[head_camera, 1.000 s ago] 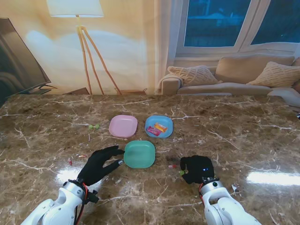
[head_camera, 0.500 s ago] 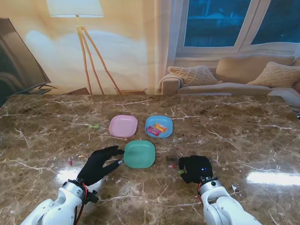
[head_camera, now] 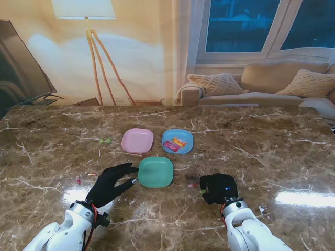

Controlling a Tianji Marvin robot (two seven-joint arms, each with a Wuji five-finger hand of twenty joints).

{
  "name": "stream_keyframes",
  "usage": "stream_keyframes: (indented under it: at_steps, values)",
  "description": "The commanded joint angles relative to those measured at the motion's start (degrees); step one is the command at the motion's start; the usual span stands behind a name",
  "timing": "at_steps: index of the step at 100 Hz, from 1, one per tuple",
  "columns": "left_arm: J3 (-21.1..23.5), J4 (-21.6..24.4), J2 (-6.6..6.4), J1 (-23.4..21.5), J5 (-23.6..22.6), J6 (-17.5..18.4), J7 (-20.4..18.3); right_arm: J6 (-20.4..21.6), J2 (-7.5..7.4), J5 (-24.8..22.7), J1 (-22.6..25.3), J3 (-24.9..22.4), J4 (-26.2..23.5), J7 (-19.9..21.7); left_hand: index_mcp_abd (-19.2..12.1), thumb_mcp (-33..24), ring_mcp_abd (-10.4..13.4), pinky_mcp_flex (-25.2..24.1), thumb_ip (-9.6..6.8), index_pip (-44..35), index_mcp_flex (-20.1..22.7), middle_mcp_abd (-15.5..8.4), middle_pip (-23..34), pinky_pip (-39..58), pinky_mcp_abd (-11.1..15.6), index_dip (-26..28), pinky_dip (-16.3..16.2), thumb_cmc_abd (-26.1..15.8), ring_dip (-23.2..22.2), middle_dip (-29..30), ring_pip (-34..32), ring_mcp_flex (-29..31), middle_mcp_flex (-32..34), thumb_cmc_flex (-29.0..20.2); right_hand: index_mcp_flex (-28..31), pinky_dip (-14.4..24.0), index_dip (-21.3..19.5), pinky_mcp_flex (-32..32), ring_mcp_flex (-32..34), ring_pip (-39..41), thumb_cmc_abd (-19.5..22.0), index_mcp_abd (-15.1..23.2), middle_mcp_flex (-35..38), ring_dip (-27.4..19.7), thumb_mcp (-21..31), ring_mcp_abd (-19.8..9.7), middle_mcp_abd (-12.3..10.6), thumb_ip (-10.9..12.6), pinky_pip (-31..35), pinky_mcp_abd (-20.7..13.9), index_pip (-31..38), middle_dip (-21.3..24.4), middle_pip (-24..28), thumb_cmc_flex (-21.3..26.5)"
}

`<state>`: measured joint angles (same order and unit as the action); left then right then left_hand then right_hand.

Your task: Portion candies into small dishes

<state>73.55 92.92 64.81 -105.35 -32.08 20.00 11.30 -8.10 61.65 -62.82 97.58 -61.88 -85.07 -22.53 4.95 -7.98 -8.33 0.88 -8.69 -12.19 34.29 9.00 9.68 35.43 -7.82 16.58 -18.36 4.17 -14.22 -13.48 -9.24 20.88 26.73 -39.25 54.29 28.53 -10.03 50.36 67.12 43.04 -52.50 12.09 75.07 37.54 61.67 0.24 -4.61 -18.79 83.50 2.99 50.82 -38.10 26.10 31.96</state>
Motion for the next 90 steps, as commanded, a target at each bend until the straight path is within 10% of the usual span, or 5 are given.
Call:
stream_keyframes:
  at_steps: [1,90]
  values:
    - [-0.12,0.04,-0.05,-0.32,-0.09,0.04,-0.01,-0.06,0.1,0.26,0.4,0.14,1.17,0.65,-0.76,1.25,1.54,-0.84,1.04,-0.18,0.25,0.13,-0.86,-1.69,1.6,0.64,0.83,-2.18,0.73,0.44,1.64,-1.26,-2.1,-0.92,4.62,1.4,-0.46,1.14,2.9,0.94,1.62,2.33,2.99,0.71,1.25,-1.19,0.45,1.52,2.78,-0.23,6.76,0.43,1.09,4.86]
    - [-0.04,0.07,0.0,-0.26,-0.25,0.22,0.28,2.55,0.78,-1.49,-6.78,2.13,-5.66,-0.57,-0.7,1.22,1.42,-0.83,1.03,-0.12,0.2,0.08,-0.85,-1.81,1.54,0.6,0.87,-2.24,0.73,0.44,1.64,-1.25,-2.08,-0.82,4.39,0.76,-1.34,1.21,3.0,1.38,2.81,2.51,2.88,1.0,1.2,-1.21,0.48,1.79,3.42,-0.52,7.28,0.6,2.1,4.42]
